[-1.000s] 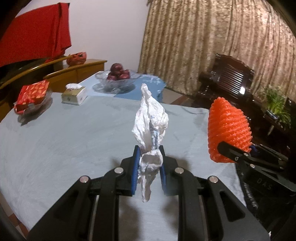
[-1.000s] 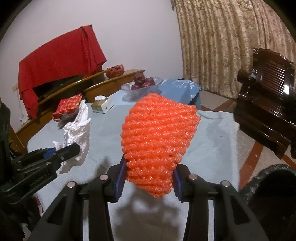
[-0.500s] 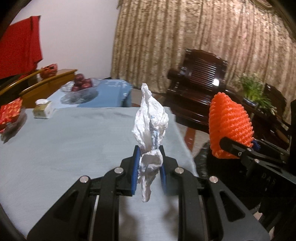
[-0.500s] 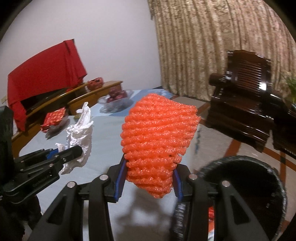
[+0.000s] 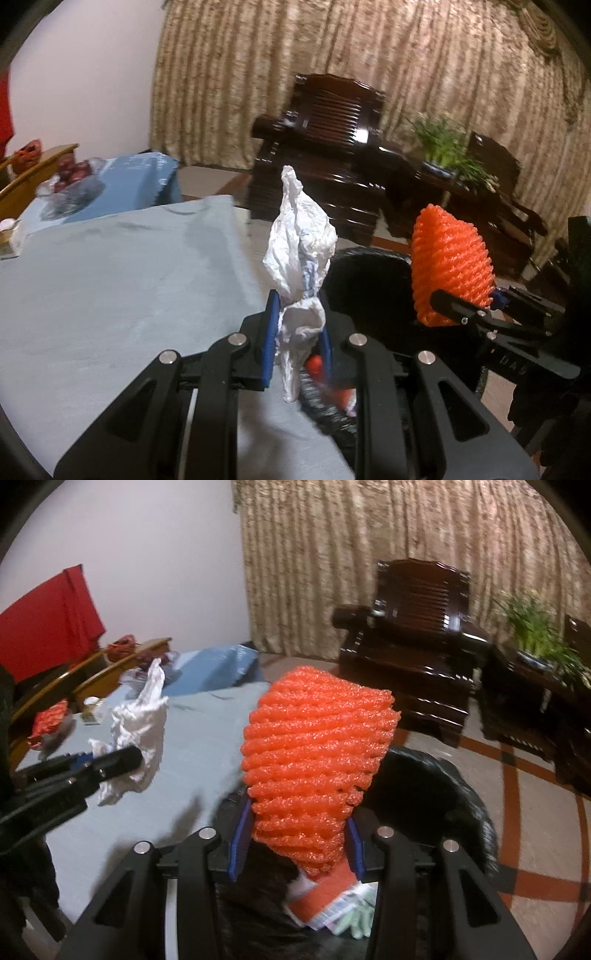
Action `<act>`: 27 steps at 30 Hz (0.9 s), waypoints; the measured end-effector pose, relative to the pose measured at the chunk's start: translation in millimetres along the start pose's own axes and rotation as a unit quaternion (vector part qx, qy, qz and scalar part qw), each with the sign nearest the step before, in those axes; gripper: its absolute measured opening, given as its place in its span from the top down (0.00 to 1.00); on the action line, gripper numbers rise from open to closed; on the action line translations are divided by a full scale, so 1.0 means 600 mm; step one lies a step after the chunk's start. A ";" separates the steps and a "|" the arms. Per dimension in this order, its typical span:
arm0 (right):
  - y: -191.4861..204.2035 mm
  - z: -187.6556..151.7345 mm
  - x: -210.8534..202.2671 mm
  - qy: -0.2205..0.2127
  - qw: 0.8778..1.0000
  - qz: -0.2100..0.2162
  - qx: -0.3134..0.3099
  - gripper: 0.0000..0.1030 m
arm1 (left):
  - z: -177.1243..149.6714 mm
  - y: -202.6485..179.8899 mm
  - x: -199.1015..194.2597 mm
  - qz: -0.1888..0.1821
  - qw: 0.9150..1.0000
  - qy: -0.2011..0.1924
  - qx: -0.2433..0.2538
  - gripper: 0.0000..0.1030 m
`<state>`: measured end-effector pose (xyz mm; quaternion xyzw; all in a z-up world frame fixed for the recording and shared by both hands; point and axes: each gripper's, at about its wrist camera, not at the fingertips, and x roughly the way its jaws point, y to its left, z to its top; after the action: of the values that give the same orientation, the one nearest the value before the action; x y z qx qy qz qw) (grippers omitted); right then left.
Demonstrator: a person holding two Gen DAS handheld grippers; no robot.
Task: Collect trash
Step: 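Carry the tissue and orange net over the bin and open both grippers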
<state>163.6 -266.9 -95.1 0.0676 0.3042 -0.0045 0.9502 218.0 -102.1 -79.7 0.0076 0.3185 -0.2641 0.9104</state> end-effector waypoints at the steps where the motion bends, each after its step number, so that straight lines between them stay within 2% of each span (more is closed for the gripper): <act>1: -0.014 -0.006 0.001 0.003 1.000 -0.007 0.005 0.58 | -0.001 -0.009 0.007 -0.005 1.000 0.002 0.003 0.82; 9: -0.075 -0.043 0.016 0.029 0.999 -0.039 0.015 0.58 | -0.019 -0.088 0.096 -0.043 0.998 0.032 0.044 0.82; 11: -0.086 -0.049 0.022 0.037 0.998 -0.041 0.018 0.57 | -0.022 -0.098 0.116 -0.053 0.996 0.044 0.048 0.81; 12: -0.088 -0.051 0.026 0.040 0.998 -0.043 0.017 0.53 | -0.024 -0.103 0.126 -0.055 0.996 0.049 0.050 0.81; 15: -0.098 -0.060 0.034 0.050 0.997 -0.054 0.016 0.46 | -0.027 -0.108 0.146 -0.064 0.995 0.059 0.052 0.68; 17: -0.106 -0.066 0.038 0.054 0.997 -0.057 0.018 0.41 | -0.026 -0.108 0.151 -0.068 0.995 0.060 0.050 0.51; 19: -0.109 -0.071 0.037 0.055 0.996 -0.063 0.018 0.29 | -0.023 -0.105 0.151 -0.074 0.994 0.058 0.047 0.46; 22: -0.113 -0.078 0.032 0.051 0.997 -0.062 0.019 0.17 | -0.021 -0.100 0.146 -0.081 0.994 0.052 0.044 0.37; 27: -0.114 -0.081 0.026 0.048 0.997 -0.059 0.024 0.13 | -0.012 -0.090 0.128 -0.073 0.996 0.041 0.041 0.32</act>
<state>145.1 -328.0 -151.9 0.0719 0.3524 -0.0649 0.9308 238.1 -183.9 -122.1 0.0327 0.3436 -0.3421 0.8740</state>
